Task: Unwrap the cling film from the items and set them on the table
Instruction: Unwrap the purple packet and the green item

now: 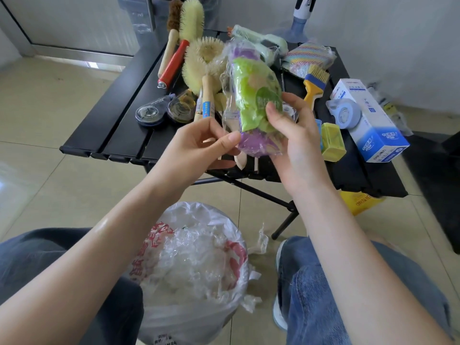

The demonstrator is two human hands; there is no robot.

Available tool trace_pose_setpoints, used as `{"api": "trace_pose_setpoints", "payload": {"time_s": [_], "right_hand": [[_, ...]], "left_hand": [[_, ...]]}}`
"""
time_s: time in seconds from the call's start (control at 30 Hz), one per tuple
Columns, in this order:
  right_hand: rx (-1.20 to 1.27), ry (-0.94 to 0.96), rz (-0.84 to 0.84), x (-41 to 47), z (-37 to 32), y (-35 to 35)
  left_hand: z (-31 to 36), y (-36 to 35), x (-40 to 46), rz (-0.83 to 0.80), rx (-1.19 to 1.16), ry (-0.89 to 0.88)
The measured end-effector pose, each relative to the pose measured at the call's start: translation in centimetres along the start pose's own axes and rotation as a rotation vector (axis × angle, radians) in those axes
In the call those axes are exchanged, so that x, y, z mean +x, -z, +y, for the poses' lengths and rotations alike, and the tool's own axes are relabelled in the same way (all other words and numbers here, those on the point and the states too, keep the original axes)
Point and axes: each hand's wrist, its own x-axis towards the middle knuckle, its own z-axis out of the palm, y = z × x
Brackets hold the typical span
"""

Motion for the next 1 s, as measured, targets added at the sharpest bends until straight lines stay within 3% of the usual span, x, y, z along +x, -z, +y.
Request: {"api": "trace_pose_setpoints", "payload": {"time_s": [0.17, 0.3, 0.4, 0.5, 0.57, 0.67, 0.87, 1.0], "right_hand": [[0.118, -0.060, -0.025, 0.4, -0.1, 0.6], [0.180, -0.083, -0.010, 0.7, 0.0, 1.0], [0.168, -0.080, 0.013, 0.7, 0.3, 1.1], [0.163, -0.092, 0.026, 0.8, 0.5, 1.3], [0.180, -0.104, 0.025, 0.9, 0.5, 1.3], [0.180, -0.116, 0.010, 0.9, 0.6, 1.4], [0.198, -0.132, -0.044, 0.7, 1.0, 1.1], [0.095, -0.107, -0.168, 0.1, 1.2, 0.7]], "left_hand": [[0.1, 0.0, 0.0, -0.067, -0.216, 0.101], [0.6, 0.0, 0.1, -0.069, -0.240, 0.132], [0.5, 0.3, 0.2, -0.014, 0.028, 0.058], [0.2, 0.5, 0.1, 0.095, 0.452, -0.163], [0.0, 0.3, 0.0, 0.122, 0.575, -0.303], [-0.4, 0.2, 0.1, 0.104, 0.626, -0.406], [0.0, 1.1, 0.2, -0.129, 0.512, -0.376], [0.1, 1.1, 0.4, -0.134, 0.629, -0.455]]}}
